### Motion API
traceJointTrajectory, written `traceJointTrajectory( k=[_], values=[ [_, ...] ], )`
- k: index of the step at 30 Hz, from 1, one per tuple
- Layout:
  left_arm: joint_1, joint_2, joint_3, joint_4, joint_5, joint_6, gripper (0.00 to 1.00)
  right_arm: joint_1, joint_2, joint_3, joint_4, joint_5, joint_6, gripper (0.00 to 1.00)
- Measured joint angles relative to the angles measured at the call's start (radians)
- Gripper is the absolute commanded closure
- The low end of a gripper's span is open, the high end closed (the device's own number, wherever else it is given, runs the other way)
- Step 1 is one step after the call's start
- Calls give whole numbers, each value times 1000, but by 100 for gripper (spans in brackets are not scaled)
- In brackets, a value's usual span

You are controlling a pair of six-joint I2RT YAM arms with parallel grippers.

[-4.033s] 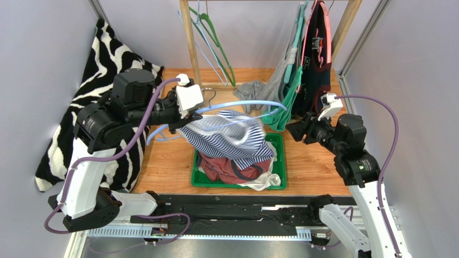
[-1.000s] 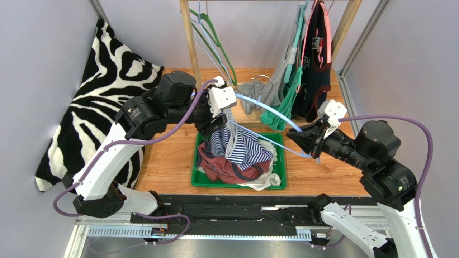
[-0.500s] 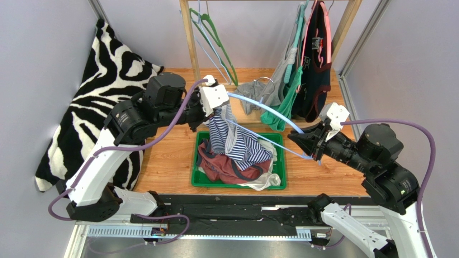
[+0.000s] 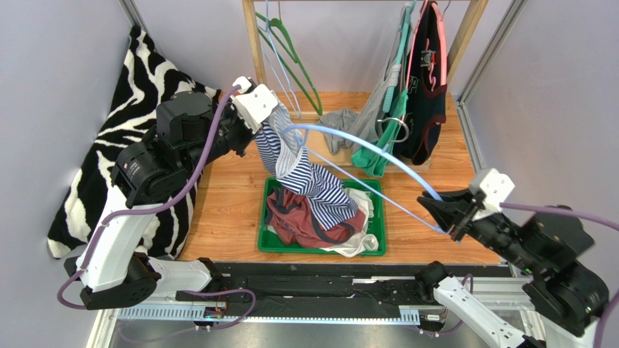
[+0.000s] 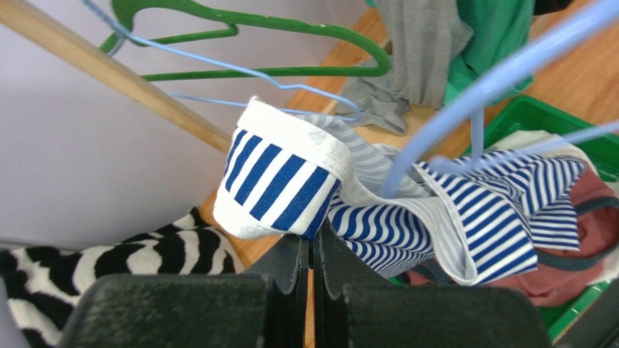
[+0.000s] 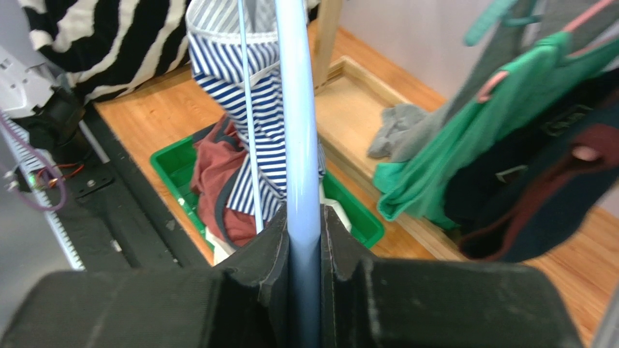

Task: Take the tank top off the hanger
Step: Remove the tank top from the hanger, then place the hanger at the clothesline.

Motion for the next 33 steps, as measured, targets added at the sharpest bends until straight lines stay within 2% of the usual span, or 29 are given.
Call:
traceJointTrajectory(
  k=[10, 18, 22, 28, 33],
  values=[
    [0, 86, 42, -100, 302, -24, 100, 0, -39, 97, 40, 230, -20, 100],
    [-47, 108, 23, -137, 470, -27, 99, -1, 108, 123, 171, 394, 14, 100],
    [-71, 121, -59, -126, 473, -25, 94, -1, 241, 164, 208, 431, 40, 100],
    [-71, 122, -314, -37, 391, -2, 90, -1, 442, 266, 213, 481, 81, 100],
    [-62, 122, -494, 59, 334, 19, 88, -1, 543, 325, 210, 490, 103, 100]
  ],
)
